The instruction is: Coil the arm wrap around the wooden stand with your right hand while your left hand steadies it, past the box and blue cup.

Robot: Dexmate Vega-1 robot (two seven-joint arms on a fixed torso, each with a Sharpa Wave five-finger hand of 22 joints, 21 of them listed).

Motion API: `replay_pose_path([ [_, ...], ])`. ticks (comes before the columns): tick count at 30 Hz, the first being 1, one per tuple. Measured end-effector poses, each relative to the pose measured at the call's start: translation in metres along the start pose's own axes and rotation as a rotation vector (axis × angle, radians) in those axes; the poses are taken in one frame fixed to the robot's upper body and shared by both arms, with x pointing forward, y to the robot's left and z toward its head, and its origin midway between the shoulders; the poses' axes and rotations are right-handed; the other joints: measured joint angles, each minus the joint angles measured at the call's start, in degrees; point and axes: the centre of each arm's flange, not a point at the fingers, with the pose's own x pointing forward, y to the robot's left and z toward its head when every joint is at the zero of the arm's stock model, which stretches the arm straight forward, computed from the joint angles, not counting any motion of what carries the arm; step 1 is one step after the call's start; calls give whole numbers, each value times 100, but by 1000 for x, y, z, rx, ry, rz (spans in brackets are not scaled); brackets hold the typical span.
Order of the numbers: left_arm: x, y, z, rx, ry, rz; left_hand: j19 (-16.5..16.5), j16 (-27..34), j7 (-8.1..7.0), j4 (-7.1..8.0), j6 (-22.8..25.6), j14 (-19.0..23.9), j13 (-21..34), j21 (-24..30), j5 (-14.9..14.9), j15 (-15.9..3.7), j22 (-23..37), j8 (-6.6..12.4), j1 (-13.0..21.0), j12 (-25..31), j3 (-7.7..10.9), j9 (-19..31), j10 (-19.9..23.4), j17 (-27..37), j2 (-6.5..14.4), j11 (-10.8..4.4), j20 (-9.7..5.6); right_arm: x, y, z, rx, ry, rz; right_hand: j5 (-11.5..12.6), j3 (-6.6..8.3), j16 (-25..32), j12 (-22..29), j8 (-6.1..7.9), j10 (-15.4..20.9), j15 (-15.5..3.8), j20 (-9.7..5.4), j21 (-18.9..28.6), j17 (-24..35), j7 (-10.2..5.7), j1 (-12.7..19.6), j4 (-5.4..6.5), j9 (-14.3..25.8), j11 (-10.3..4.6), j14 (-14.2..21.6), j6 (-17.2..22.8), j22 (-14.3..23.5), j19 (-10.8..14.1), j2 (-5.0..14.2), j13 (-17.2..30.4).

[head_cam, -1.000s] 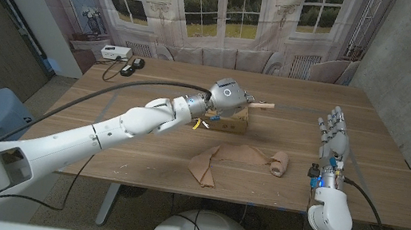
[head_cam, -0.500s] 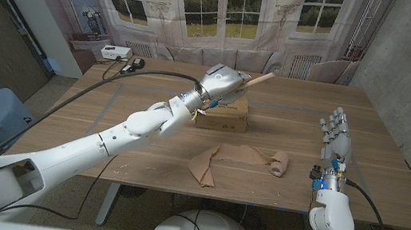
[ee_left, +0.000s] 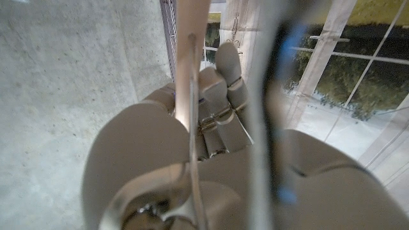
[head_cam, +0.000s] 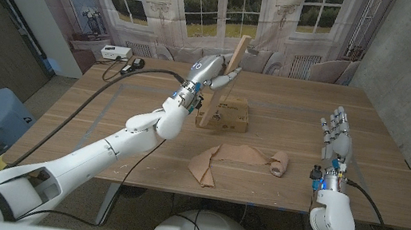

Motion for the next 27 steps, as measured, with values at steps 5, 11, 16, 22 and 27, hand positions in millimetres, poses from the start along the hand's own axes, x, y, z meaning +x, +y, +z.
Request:
replay_pose_path([
  [5,1,4,-3,-197,25,37,0,40,-1,9,-61,0,0,22,39,0,0,80,-53,51,43,111,0,0,-5,0,0,1,1,0,0,-2,2,0,0,0,0,0,0,0,0,0,0,0,0,0,0,0,0,0,0,0,0,0],
  [11,0,6,-17,-414,78,94,-31,84,-31,32,-92,0,48,44,39,0,-12,187,-128,85,112,260,-18,-1,9,-18,31,2,2,1,-3,-2,4,0,0,0,0,0,0,0,0,0,0,0,0,0,0,0,0,0,0,0,0,0],
  [16,-3,1,-34,-589,144,160,-31,88,-18,34,-126,0,53,88,39,1,-31,251,-182,140,160,356,-18,0,17,-18,31,3,2,0,-8,3,5,0,18,0,0,0,0,0,-24,0,-8,0,0,-18,0,0,0,0,0,25,0,0],
  [22,-6,2,-44,-733,179,213,-30,126,-10,39,-154,-1,69,89,39,1,-38,299,-208,172,167,453,-49,0,3,-49,31,3,1,0,-17,6,3,0,48,0,0,0,0,0,-25,0,-12,22,19,-48,0,0,0,21,0,25,-17,0],
  [27,-12,-1,-56,-870,220,278,-61,132,-11,56,-155,-1,69,89,38,2,-65,348,-255,218,230,480,-71,0,-12,-71,62,3,0,2,-30,6,1,0,89,1,0,0,3,0,-24,0,-12,63,97,-89,0,3,0,62,0,24,-15,0],
])
